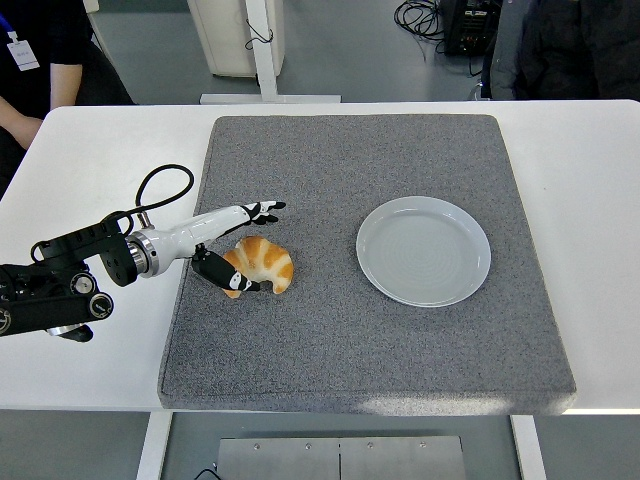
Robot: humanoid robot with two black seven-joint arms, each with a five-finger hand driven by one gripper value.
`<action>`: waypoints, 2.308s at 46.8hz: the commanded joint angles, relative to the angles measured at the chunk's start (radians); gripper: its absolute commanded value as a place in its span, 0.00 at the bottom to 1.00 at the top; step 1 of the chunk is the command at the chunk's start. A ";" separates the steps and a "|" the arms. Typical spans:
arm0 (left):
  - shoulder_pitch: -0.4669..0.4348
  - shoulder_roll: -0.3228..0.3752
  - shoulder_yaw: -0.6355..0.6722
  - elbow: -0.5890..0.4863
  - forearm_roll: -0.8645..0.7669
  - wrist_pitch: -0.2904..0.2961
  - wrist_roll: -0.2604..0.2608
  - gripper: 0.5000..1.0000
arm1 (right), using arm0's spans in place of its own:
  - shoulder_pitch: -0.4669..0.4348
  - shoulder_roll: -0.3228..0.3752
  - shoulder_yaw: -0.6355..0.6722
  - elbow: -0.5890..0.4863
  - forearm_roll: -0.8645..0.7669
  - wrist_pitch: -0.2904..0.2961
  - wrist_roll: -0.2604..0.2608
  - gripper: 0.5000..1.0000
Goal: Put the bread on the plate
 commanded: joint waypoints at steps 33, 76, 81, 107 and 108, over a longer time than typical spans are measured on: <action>-0.034 -0.017 0.006 0.034 0.003 0.009 0.011 0.00 | -0.001 0.000 0.001 0.000 0.000 0.000 0.000 1.00; -0.275 0.070 0.005 0.034 0.134 -0.009 0.008 0.00 | -0.001 0.000 0.001 0.000 0.000 0.000 0.000 1.00; -0.311 0.078 0.008 0.034 0.134 -0.026 0.008 0.00 | -0.001 0.000 0.001 0.000 0.000 0.000 0.000 1.00; -0.448 0.030 0.003 0.059 0.132 -0.084 0.012 0.00 | -0.001 0.000 0.002 0.000 0.000 0.000 0.000 1.00; -0.448 0.015 0.003 0.068 0.132 -0.083 0.012 0.00 | -0.001 0.000 0.002 0.000 0.000 0.000 0.000 1.00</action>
